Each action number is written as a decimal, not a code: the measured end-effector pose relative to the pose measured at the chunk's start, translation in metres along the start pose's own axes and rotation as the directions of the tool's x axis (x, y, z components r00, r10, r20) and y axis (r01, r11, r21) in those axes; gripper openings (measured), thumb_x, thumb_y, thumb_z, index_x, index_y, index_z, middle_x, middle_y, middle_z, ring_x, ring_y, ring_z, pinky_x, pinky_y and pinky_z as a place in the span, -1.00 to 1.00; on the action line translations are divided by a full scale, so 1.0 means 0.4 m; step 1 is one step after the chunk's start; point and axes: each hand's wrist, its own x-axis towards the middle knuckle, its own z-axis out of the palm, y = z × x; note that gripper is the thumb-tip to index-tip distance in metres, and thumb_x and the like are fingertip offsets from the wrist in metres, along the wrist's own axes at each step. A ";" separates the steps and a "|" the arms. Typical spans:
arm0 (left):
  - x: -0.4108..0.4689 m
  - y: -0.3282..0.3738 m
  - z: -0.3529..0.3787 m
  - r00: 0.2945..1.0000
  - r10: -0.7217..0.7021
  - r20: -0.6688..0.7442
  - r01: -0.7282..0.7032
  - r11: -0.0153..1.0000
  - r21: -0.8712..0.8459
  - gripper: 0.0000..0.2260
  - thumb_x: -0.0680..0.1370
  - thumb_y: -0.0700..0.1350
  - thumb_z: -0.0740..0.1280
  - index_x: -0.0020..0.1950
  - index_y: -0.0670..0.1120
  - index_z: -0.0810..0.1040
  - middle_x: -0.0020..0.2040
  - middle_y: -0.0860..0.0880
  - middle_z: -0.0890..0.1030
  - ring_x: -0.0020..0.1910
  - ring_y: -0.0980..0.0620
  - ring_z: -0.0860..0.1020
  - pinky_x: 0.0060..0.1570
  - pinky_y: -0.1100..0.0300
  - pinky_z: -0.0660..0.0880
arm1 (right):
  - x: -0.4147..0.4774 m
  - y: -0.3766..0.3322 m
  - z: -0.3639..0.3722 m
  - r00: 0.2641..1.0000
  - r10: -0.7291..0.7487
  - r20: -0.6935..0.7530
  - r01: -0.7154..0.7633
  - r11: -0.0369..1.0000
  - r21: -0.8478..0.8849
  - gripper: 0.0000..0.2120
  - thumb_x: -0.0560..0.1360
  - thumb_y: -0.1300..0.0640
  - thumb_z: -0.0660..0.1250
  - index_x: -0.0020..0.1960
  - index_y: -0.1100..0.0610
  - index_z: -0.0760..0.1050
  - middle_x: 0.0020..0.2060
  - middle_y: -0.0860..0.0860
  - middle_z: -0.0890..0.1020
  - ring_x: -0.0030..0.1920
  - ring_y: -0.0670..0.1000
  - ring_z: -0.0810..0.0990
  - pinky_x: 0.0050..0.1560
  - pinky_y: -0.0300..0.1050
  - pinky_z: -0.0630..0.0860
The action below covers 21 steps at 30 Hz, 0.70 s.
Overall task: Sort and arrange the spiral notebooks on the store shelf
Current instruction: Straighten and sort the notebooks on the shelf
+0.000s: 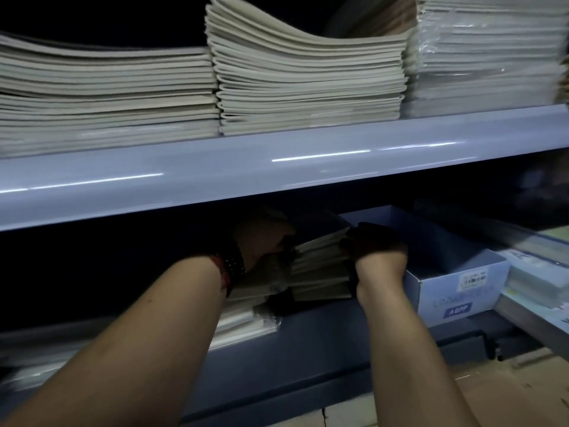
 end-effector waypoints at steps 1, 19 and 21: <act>-0.016 -0.005 -0.015 0.999 0.031 -0.008 -0.031 0.999 -0.023 -0.81 0.61 -0.34 0.30 -0.12 -0.07 0.52 -0.14 -0.10 0.56 -0.15 0.01 0.54 -0.03 0.16 0.54 | -0.020 -0.004 0.007 0.998 -0.038 -0.040 0.037 0.999 -0.028 -0.91 0.52 0.37 0.31 0.00 0.34 0.57 -0.18 0.19 0.62 -0.16 0.12 0.56 -0.14 -0.03 0.51; -0.425 -0.241 -0.463 0.882 0.160 -0.444 -0.164 0.986 0.028 -0.94 0.58 -0.24 0.39 -0.03 -0.13 0.66 -0.10 -0.05 0.74 -0.14 0.02 0.69 -0.13 0.07 0.62 | -0.491 -0.102 0.258 0.829 -0.112 0.548 0.244 0.954 -0.175 -0.88 0.42 0.30 0.40 -0.28 0.31 0.56 -0.43 0.04 0.57 -0.36 0.11 0.61 -0.22 0.14 0.65; -0.432 -0.270 -0.512 0.875 0.156 -0.459 -0.151 0.987 0.048 -0.93 0.58 -0.23 0.40 -0.03 -0.10 0.66 -0.11 -0.02 0.74 -0.12 0.00 0.69 -0.11 0.03 0.62 | -0.535 -0.092 0.299 0.792 -0.124 0.598 0.292 0.937 -0.193 -0.88 0.43 0.25 0.40 -0.20 0.32 0.59 -0.38 0.15 0.63 -0.30 0.23 0.64 -0.24 0.23 0.62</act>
